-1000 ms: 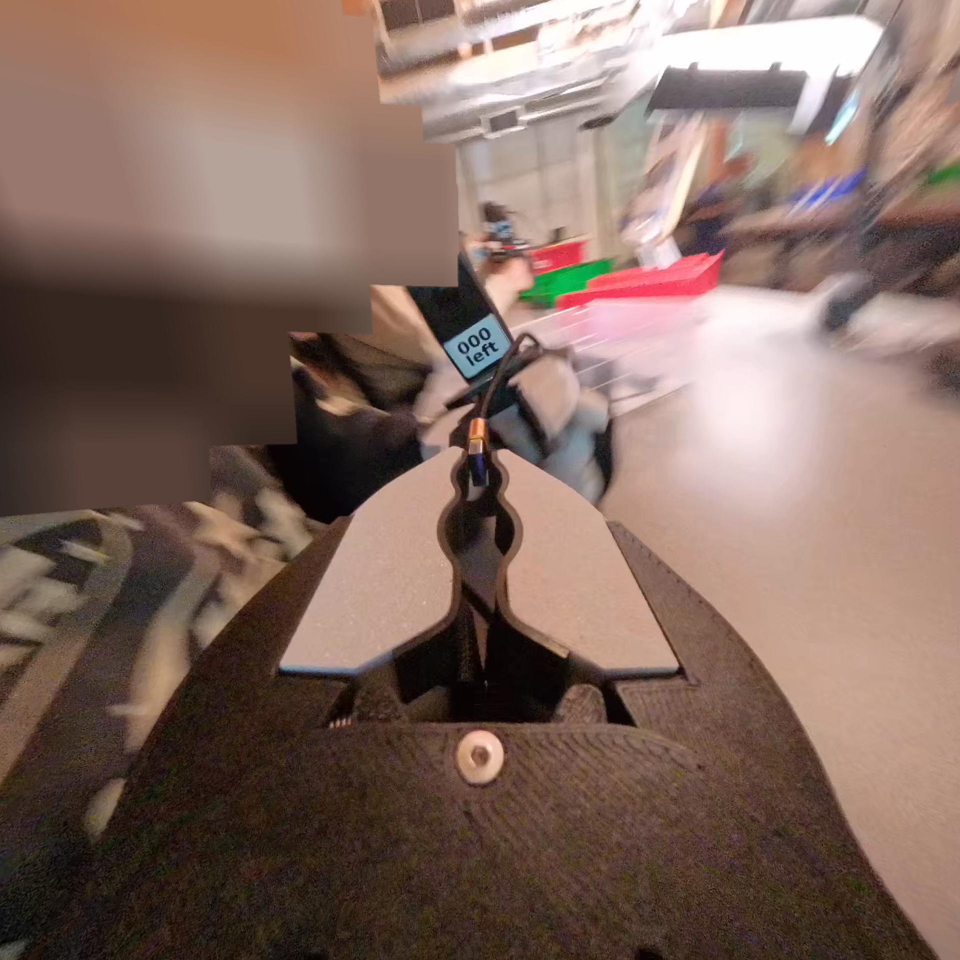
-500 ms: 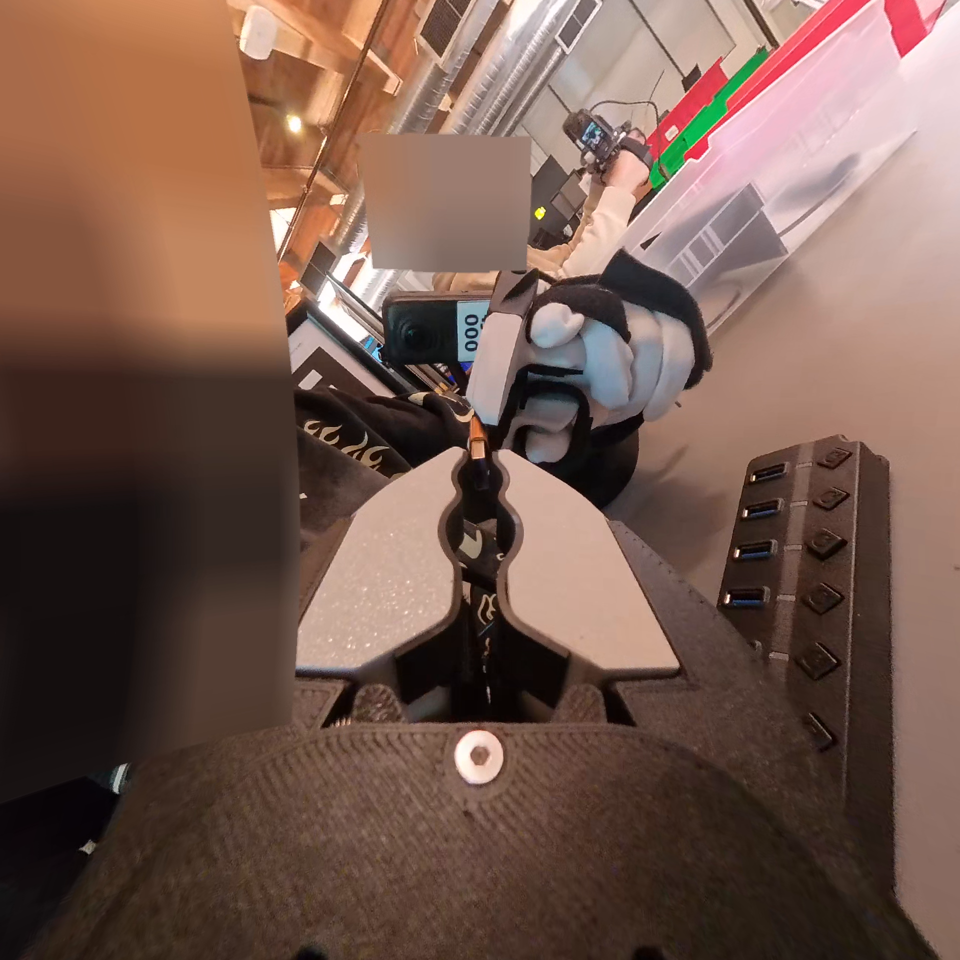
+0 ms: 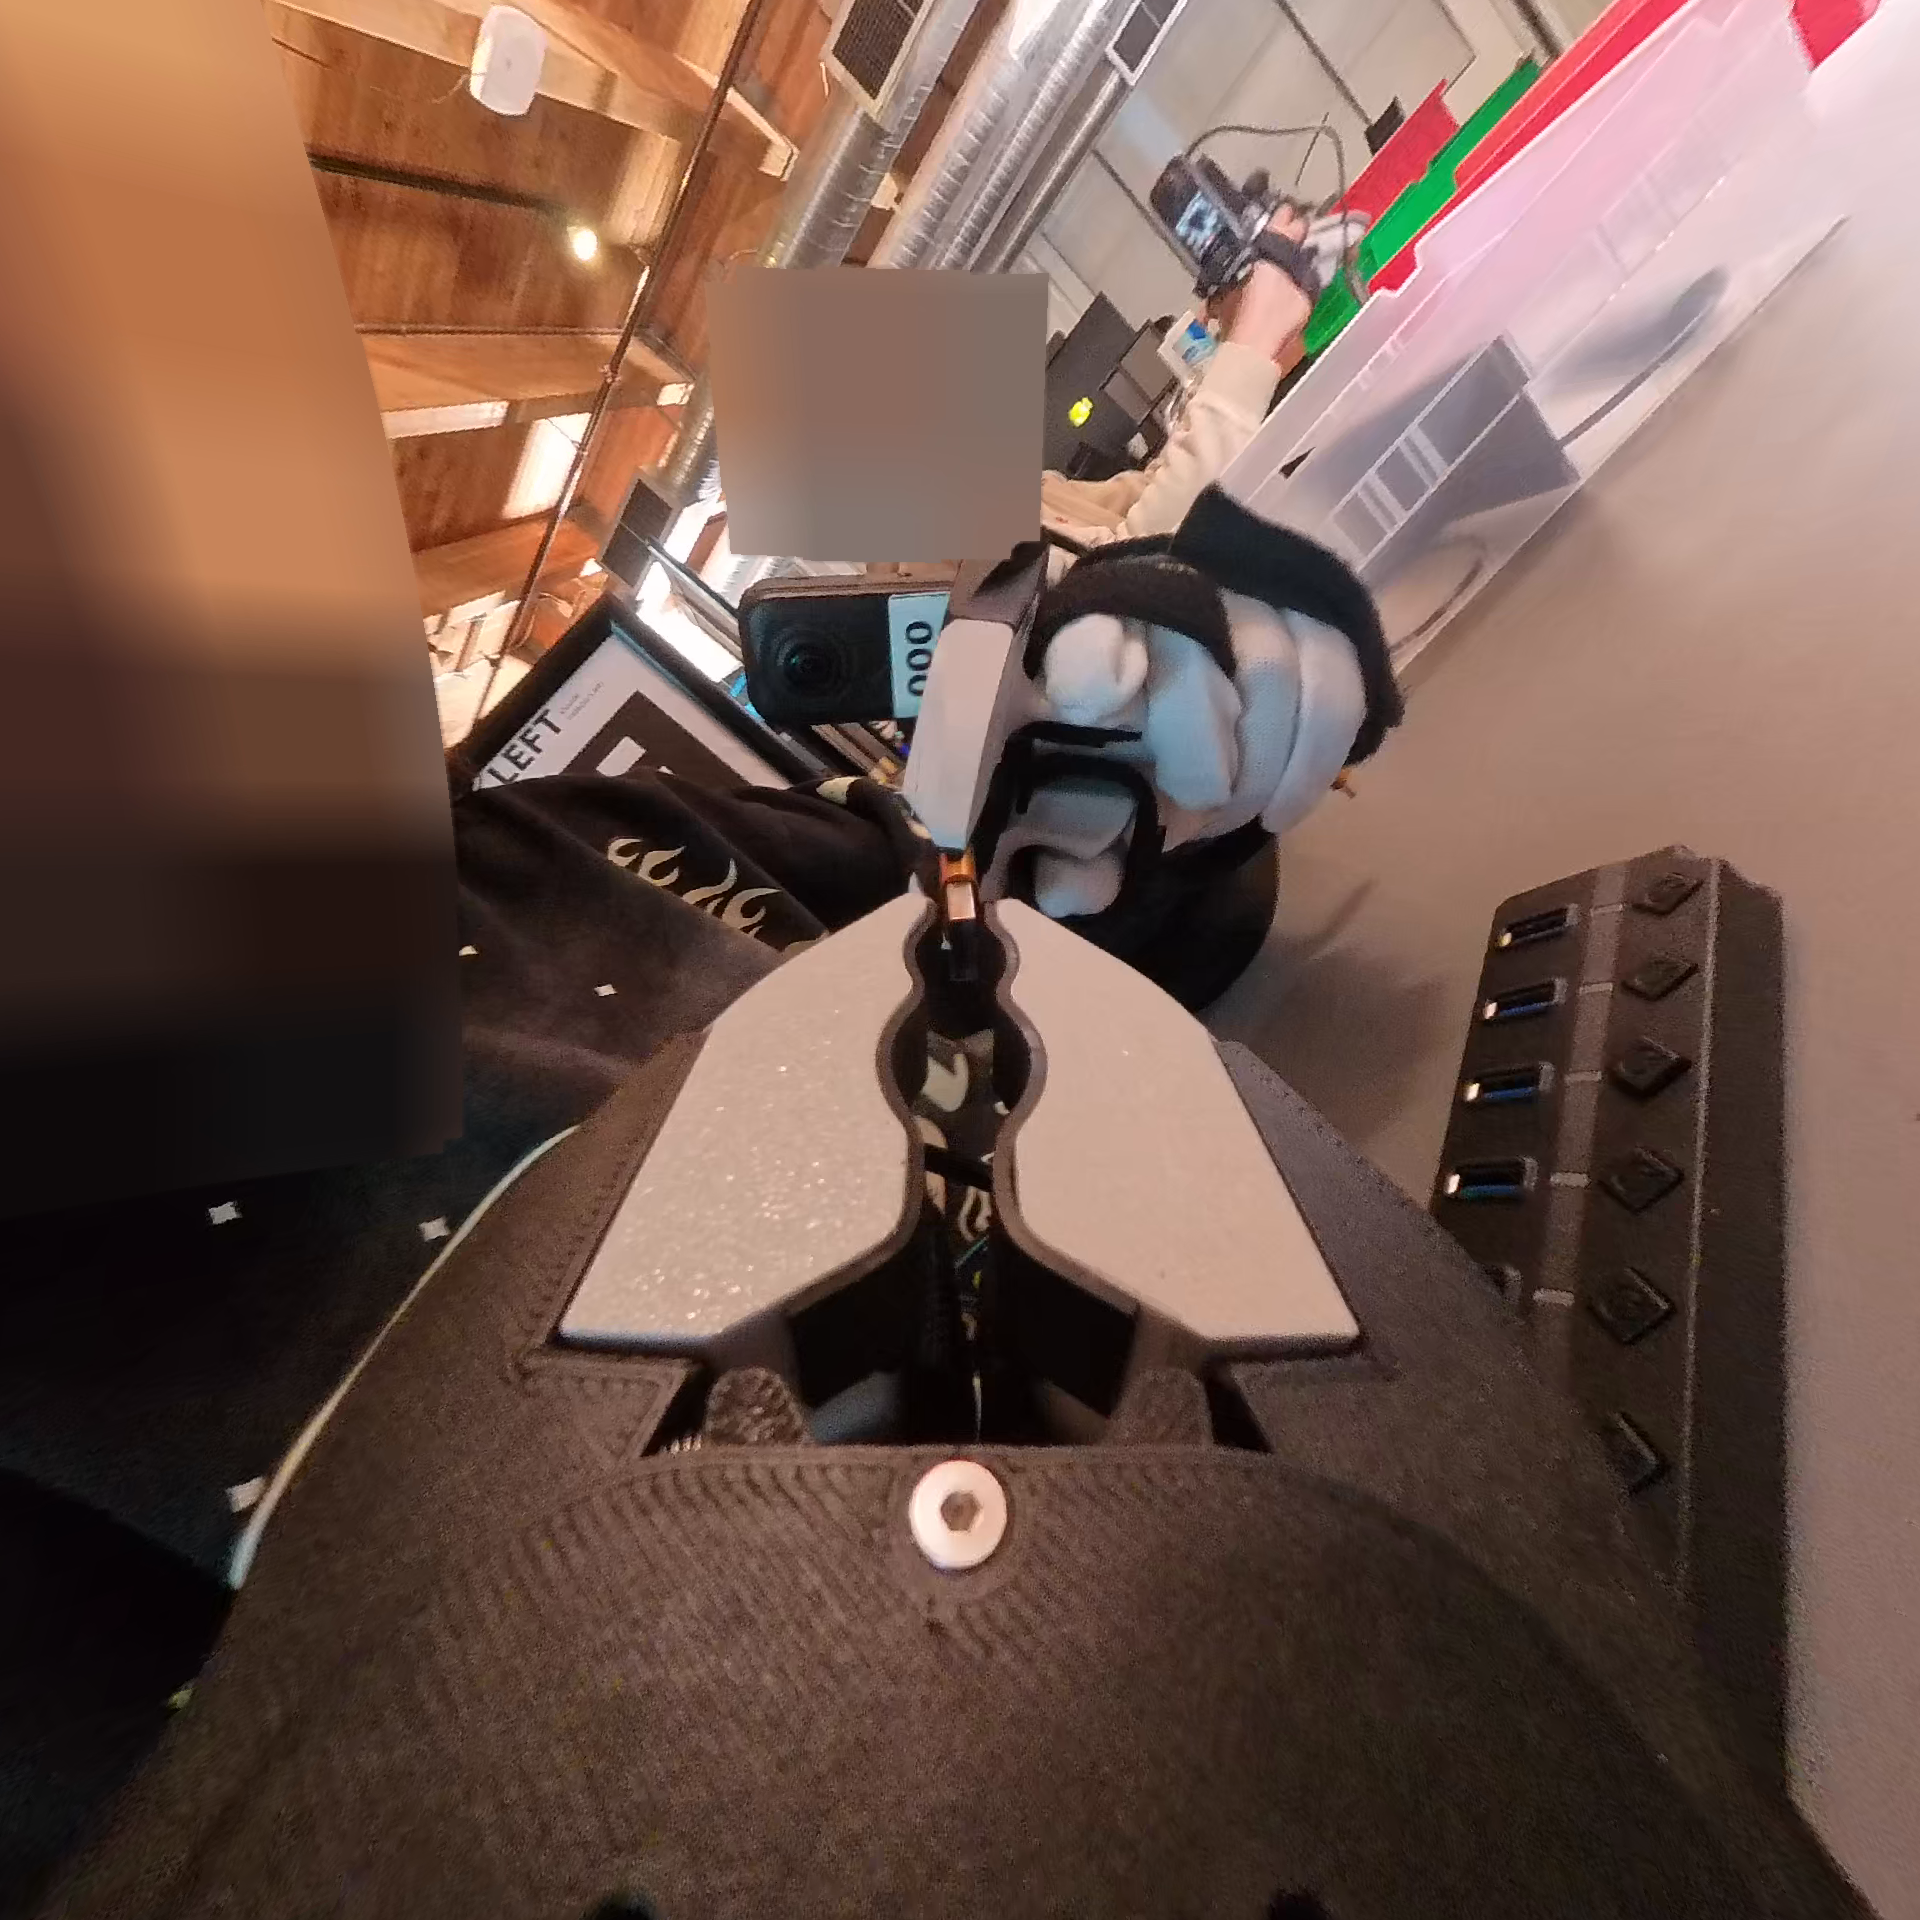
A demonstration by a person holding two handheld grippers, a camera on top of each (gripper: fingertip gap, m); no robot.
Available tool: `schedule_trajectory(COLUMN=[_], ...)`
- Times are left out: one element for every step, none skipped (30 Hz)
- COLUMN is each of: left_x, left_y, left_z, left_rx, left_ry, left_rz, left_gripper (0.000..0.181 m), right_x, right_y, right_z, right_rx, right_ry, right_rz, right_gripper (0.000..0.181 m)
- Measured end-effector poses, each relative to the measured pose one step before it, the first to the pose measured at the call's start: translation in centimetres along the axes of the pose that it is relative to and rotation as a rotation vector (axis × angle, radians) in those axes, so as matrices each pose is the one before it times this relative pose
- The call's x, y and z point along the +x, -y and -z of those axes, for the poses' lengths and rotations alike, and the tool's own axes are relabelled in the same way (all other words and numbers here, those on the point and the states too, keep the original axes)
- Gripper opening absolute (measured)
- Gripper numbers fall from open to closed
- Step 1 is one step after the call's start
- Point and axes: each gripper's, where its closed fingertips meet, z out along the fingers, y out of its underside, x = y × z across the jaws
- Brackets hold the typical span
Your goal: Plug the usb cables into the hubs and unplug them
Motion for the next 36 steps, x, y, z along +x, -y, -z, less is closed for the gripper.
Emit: schedule_trajectory(left_x=[-0.464,-0.636,-0.833,-1.028,-0.972,-0.871,-0.659,-0.433,-0.33,-0.141,0.047,0.048,0.091,0.123,0.13,0.129,0.105,0.092,0.015,0.025,-0.014,-0.017,-0.024,-0.039,-0.011,-0.001,-0.017,-0.008,0.023,0.032,0.037,0.025,0.053,0.187,0.252,0.538], left_y=[-0.146,-0.156,-0.332,-0.654,-1.028,-1.103,-0.707,-0.556,-0.488,-0.278,-0.124,-0.088,-0.167,-0.162,-0.133,-0.144,-0.094,-0.023,-0.026,-0.001,-0.01,-0.039,-0.054,-0.053,-0.074,-0.049,0.004,0.07,0.081,0.093,0.072,0.062,0.064,0.07,0.105,0.083], left_z=[0.002,0.047,0.141,0.201,0.101,0.034,0.034,-0.027,-0.049,-0.052,-0.04,-0.052,-0.076,-0.082,-0.087,-0.084,-0.065,-0.037,-0.011,0.007,0.003,-0.013,-0.012,-0.012,-0.008,-0.007,0.012,0.033,0.035,0.027,0.024,0.029,0.027,0.032,0.045,0.017], left_rx=[-0.0178,-0.0177,-0.023,-0.0374,-0.0597,-0.0643,-0.0342,-0.0276,-0.0274,-0.0146,-0.004,-0.0043,-0.0098,-0.0084,-0.0057,-0.0068,-0.0055,-0.0026,-0.0027,-0.0019,-0.0006,-0.0014,-0.0016,-0.0003,-0.0016,-0.0025,-0.0004,0.0027,0.0029,0.0029,0.003,0.0016,0.0004,-0.0008,-0.0002,-0.0057], left_ry=[0.0261,0.0316,0.0404,0.0475,0.0352,0.0281,0.0196,0.0098,0.0081,0.0023,-0.0057,-0.0038,-0.007,-0.0085,-0.0077,-0.0083,-0.0069,-0.0051,-0.001,-0.0021,-0.0009,-0.0003,-0.0001,0.0005,-0.0008,-0.0016,0.0002,-0.0001,-0.0021,-0.0024,-0.0032,-0.0016,-0.0039,-0.0135,-0.0166,-0.0356], left_rz=[0.0277,0.0437,0.0372,0.0259,0.0294,0.0374,0.0328,0.0305,0.0236,0.011,0.0025,0.0015,0.0014,0.0005,0.0007,0.0031,0.0037,0.0012,0.0003,0.0,0.001,0.0027,0.0029,0.0022,0.0019,0.0014,0.0014,0.0009,0.002,0.0036,0.003,0.0018,-0.0001,-0.002,-0.0024,-0.0037], left_gripper=[0.015,0.015,0.015,0.015,0.015,0.015,0.015,0.015,0.015,0.015,0.015,0.015,0.015,0.015,0.015,0.015,0.015,0.015,0.015,0.015,0.015,0.015,0.015,0.015,0.015,0.015,0.015,0.015,0.015,0.015,0.015,0.015,0.015,0.015,0.015,0.015], right_x=[0.11,0.032,0.166,0.651,0.996,1.034,0.839,0.587,0.202,-0.483,-0.621,-0.583,-0.272,0.094,0.028,0.011,0.242,0.117,-0.125,0.16,0.61,0.503,-0.075,-0.469,-0.425,-0.381,-0.103,0.401,0.666,0.597,0.426,0.231,0.567,0.441,0.217,0.088], right_y=[0.44,0.641,0.695,0.547,-0.1,-0.924,-1.587,-1.908,-1.816,-1.214,-0.462,-0.169,0.003,0.497,1.043,1.281,1.109,0.434,-0.778,-1.817,-2.006,-1.705,-1.174,-0.491,-0.162,0.063,0.26,0.164,0.409,0.17,-0.036,-0.005,-0.183,-0.051,0.474,1.081], right_z=[0.076,0.213,0.396,0.6,0.67,0.631,0.501,0.396,0.219,0.063,-0.01,-0.056,0.025,0.268,0.574,0.839,0.993,0.958,0.708,0.36,-0.052,-0.549,-0.949,-1.165,-1.195,-1.138,-1.025,-0.786,-0.393,-0.247,-0.01,0.2,0.245,0.425,0.666,0.831], right_rx=[0.0207,0.0245,0.0197,0.0059,-0.0339,-0.0811,-0.1143,-0.123,-0.1062,-0.0672,-0.0255,-0.0128,-0.008,0.0245,0.0674,0.0906,0.0817,0.0404,-0.0301,-0.0904,-0.1027,-0.0949,-0.0854,-0.062,-0.0566,-0.0492,-0.0315,-0.0305,-0.0059,-0.0073,-0.0073,0.0026,-0.0059,0.0066,0.0402,0.0765], right_ry=[-0.0251,-0.0367,-0.0605,-0.0966,-0.108,-0.0937,-0.066,-0.0362,-0.0073,0.0384,0.0457,0.0362,0.0122,-0.0111,0.0023,0.0111,0.0033,0.0115,0.0185,-0.0075,-0.0351,-0.0263,0.0058,0.0201,0.009,0.0032,-0.0121,-0.038,-0.0536,-0.0453,-0.0297,-0.0071,-0.0275,-0.0267,-0.017,-0.0102], right_rz=[0.0458,0.0873,0.1209,0.1327,0.1282,0.1119,0.078,0.0412,0.0076,-0.0152,-0.0181,-0.0026,0.014,0.019,0.0121,-0.007,-0.0273,-0.0337,-0.0133,0.0042,0.0037,-0.0069,-0.0024,0.0084,0.02,0.0324,0.03,0.0152,0.0155,0.0123,0.0172,0.0087,0.0167,0.024,0.0267,0.0215], right_gripper=[0.008,0.015,0.027,0.044,0.062,0.079,0.094,0.101,0.103,0.103,0.099,0.096,0.096,0.096,0.096,0.093,0.087,0.082,0.081,0.082,0.082,0.086,0.092,0.097,0.102,0.104,0.103,0.1,0.091,0.081,0.071,0.054,0.054,0.054,0.054,0.054])
